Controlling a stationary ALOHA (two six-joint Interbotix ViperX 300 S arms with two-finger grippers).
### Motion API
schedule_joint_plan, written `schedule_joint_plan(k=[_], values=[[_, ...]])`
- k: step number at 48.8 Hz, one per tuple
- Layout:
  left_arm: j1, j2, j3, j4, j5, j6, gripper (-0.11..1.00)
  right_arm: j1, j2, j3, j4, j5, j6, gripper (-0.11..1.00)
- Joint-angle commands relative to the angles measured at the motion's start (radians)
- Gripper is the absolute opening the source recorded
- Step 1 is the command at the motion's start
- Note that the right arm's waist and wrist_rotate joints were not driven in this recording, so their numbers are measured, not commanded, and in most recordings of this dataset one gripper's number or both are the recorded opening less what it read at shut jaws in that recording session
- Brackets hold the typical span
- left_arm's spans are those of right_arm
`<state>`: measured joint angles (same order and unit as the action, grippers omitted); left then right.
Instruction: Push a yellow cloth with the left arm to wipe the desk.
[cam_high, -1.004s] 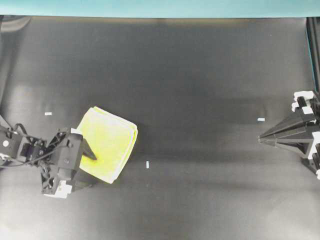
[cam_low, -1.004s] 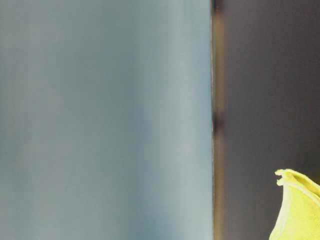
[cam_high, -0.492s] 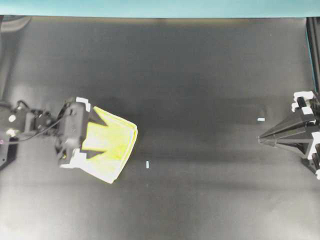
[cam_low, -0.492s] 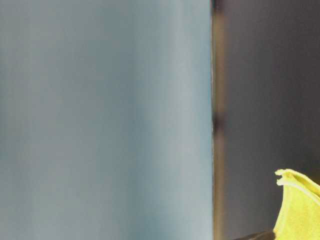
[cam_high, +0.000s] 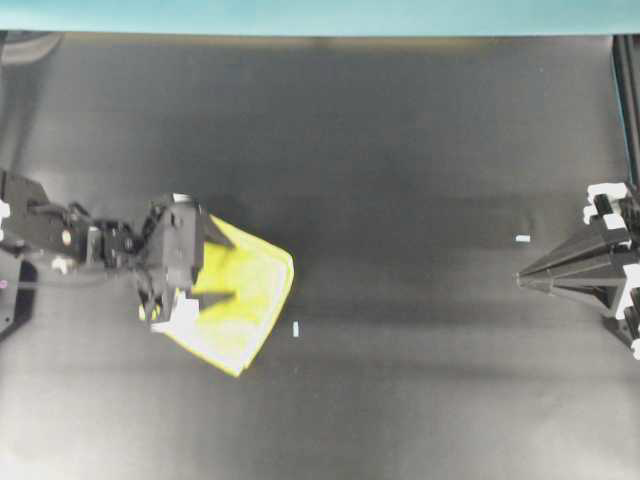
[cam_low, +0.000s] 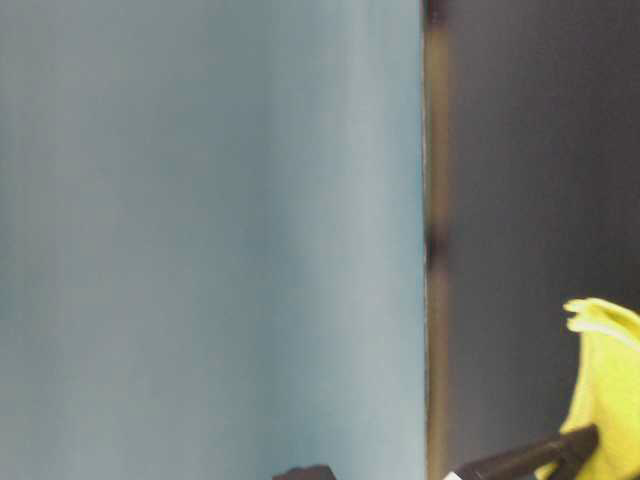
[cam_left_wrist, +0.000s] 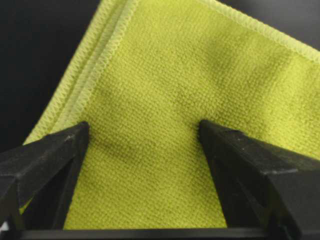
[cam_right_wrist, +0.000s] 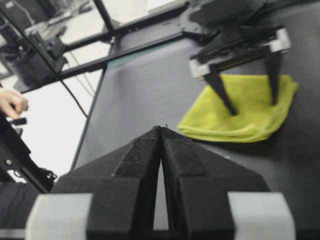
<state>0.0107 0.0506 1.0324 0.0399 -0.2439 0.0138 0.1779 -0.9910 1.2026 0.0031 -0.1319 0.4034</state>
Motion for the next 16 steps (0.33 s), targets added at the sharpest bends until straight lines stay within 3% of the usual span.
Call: schedule_joint_plan(k=[1, 7, 16], values=[[-0.086, -0.018, 0.028, 0.003, 0.031, -0.034, 0.86, 0.000, 0.005, -0.005, 0.000, -0.011, 0.000, 0.00], [-0.193, -0.071, 0.052, 0.005, 0.058, -0.106, 0.86, 0.000, 0.003, -0.005, 0.000, -0.011, 0.000, 0.00], [-0.296, -0.130, 0.069, 0.003, 0.069, -0.178, 0.86, 0.000, 0.003, -0.005, 0.000, -0.023, 0.000, 0.00]])
